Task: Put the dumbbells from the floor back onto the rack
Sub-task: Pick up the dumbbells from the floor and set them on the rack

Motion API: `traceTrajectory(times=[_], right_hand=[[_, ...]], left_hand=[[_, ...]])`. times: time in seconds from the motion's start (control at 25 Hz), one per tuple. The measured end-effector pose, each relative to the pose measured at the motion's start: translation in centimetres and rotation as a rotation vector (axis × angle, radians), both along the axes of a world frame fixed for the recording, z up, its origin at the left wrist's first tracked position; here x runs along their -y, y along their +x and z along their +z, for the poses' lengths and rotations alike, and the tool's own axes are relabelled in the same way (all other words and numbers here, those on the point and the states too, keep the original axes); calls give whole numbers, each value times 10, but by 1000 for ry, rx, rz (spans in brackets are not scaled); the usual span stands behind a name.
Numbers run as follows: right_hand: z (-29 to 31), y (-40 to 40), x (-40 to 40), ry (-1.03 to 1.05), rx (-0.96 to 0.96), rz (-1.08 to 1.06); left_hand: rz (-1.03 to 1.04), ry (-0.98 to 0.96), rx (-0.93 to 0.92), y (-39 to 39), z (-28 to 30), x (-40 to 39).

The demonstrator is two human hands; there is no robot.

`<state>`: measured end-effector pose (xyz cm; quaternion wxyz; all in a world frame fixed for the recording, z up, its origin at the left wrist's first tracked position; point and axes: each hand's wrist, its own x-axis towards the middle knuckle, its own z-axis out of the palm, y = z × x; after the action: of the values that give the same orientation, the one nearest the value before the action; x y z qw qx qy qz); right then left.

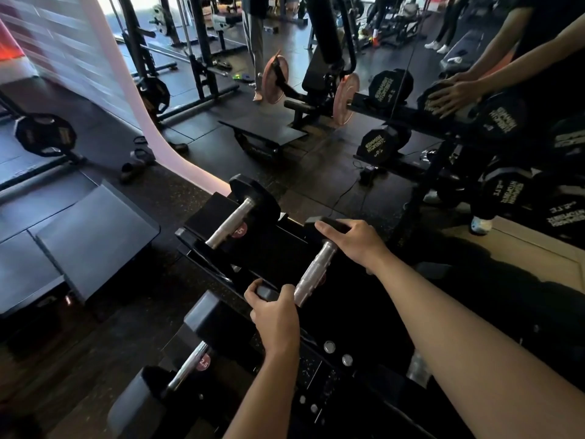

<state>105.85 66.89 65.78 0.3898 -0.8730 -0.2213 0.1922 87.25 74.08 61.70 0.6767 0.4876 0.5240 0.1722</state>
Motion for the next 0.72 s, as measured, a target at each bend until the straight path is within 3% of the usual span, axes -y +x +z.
traceTrajectory(times=[0.16,0.36,0.52,0.72], right_hand=[[17,-7,20,120,-2,28],[37,-2,97,165,63,-29],[42,-4,158,40,93,-27],[24,-11,195,-189,196,15]], left_hand=[[-20,-116,48,-15,14,12],[32,-170,98,-31,31,81],[-18,-264,109,-27,26,143],[-30,-144,-36,-21,20,194]])
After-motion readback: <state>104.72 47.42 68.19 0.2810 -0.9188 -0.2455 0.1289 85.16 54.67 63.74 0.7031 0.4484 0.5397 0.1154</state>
